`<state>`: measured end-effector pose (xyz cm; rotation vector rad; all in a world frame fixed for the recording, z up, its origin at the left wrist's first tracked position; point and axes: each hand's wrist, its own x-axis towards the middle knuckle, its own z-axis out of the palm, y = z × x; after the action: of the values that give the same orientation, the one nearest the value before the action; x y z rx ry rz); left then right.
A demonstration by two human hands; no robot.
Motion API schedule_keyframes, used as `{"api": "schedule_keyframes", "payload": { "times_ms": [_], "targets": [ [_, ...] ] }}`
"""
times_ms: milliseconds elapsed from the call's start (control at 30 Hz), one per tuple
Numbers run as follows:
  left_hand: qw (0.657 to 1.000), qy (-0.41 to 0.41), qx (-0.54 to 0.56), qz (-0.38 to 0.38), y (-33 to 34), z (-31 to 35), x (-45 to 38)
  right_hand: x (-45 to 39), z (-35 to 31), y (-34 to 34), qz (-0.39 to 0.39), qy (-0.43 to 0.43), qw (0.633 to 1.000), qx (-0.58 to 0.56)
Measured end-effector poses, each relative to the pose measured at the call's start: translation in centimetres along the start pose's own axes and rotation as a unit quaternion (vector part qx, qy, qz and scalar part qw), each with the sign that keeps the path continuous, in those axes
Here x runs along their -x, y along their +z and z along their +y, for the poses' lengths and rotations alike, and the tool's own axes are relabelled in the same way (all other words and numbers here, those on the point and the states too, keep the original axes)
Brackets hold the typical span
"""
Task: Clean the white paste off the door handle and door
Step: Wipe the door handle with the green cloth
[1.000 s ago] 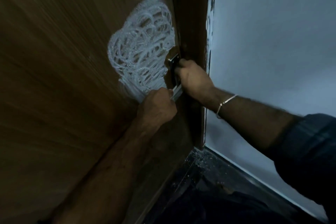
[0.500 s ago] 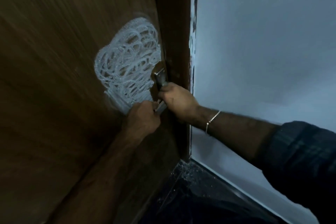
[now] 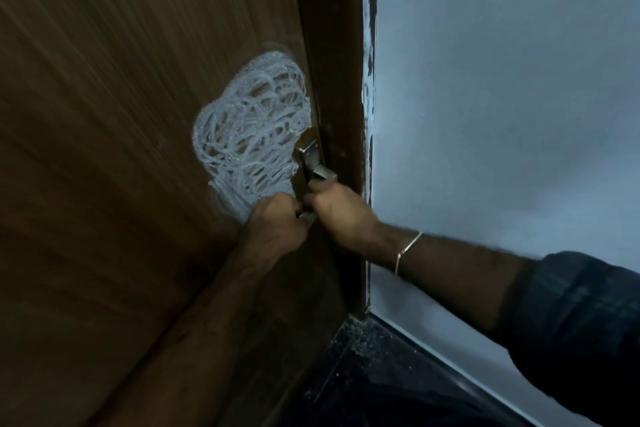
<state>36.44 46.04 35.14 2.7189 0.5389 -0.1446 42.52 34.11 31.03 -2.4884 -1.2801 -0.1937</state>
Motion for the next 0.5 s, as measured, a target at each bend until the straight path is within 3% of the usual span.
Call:
{"api": "schedule_keyframes", "payload": {
  "times_ms": [67, 167, 233, 333, 433, 500],
  "targets": [
    [1.0, -0.001, 0.006, -0.003, -0.2, 0.2, 0.0, -0.3, 0.3, -0.7, -0.009, -0.007, 1.0, -0.001],
    [1.0, 0.009, 0.006, -0.008, -0.2, 0.1, 0.1, -2.1, 3.6, -2.0, 0.028, 0.113, 0.993, -0.014],
    [1.0, -0.003, 0.014, -0.006, -0.1, 0.2, 0.1, -1.6, 2.3, -1.7, 0.032, 0.089, 0.996, -0.005],
    [1.0, -0.016, 0.023, -0.003, -0.1, 0.2, -0.1, -0.4, 0.4, -1.0, -0.019, -0.025, 0.999, -0.005],
    [1.0, -0.007, 0.021, -0.008, 0.0, 0.1, -0.2, -1.6, 3.0, -1.7, 0.016, 0.068, 0.998, -0.012],
    [1.0, -0.012, 0.02, -0.007, 0.1, 0.1, -0.2, -1.3, 1.5, -1.2, 0.018, 0.057, 0.998, -0.018]
  ]
}}
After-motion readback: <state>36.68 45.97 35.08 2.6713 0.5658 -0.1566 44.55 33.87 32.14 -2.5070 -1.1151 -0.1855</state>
